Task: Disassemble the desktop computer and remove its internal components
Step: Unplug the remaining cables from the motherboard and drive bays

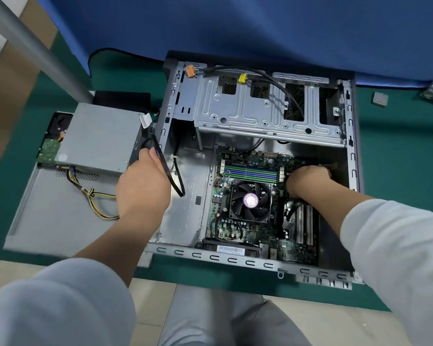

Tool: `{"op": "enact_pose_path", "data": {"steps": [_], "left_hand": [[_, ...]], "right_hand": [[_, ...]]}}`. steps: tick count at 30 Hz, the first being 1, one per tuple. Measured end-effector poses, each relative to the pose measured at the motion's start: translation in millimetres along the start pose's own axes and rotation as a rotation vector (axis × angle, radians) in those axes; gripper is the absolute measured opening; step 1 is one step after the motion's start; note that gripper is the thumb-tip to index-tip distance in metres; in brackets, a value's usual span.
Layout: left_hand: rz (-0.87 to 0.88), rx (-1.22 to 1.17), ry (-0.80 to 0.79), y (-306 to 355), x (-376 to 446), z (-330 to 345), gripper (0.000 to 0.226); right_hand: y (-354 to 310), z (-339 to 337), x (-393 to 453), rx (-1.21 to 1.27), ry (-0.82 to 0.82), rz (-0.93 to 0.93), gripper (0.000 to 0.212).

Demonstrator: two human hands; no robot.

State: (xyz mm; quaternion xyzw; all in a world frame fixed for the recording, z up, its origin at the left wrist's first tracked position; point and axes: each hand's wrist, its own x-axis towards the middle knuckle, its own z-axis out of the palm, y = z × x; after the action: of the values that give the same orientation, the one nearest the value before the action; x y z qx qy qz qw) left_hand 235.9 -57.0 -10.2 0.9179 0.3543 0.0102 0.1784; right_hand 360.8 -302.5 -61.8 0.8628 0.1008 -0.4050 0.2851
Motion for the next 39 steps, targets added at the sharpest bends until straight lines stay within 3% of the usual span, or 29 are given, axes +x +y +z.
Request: {"op": "enact_pose_path", "data": {"steps": [5,13,18,23,26,33,39], "left_hand": [[-0.001,0.005,0.005,0.0,0.3,-0.9,0.038],[-0.008,-0.018,0.004,1.2,0.3,-1.8,0.037],[-0.011,-0.014,0.004,1.9,-0.1,-2.2,0.038],[-0.007,-0.015,0.010,0.4,0.0,-1.6,0.038],[-0.002,-0.013,0.009,-0.1,0.0,-1.2,0.038],[-0.005,-0.008,0.007,-0.8,2.0,0.6,0.040],[-0.003,-0.005,0.012,-1.7,2.0,1.2,0.040]], "right_hand": [[-1.5,1.8,1.7,-0.089,0.011,-0.018,0.035],[8.7,-12.0,3.8,0.297,-0.124,-0.029,0.045],[3.4,-10.5,4.4,0.322,-0.039,0.060,0.046],[7.4,-14.4,9.1,0.382,-0.075,0.021,0.046],[9.7,-7.7,7.3,0.431,-0.012,0.041,0.039],[-7.8,-3.3,-0.6,0.118,0.066,0.134,0.035],[-5.3,-0.3,1.3,0.042,0.002,0.047,0.035]]}}
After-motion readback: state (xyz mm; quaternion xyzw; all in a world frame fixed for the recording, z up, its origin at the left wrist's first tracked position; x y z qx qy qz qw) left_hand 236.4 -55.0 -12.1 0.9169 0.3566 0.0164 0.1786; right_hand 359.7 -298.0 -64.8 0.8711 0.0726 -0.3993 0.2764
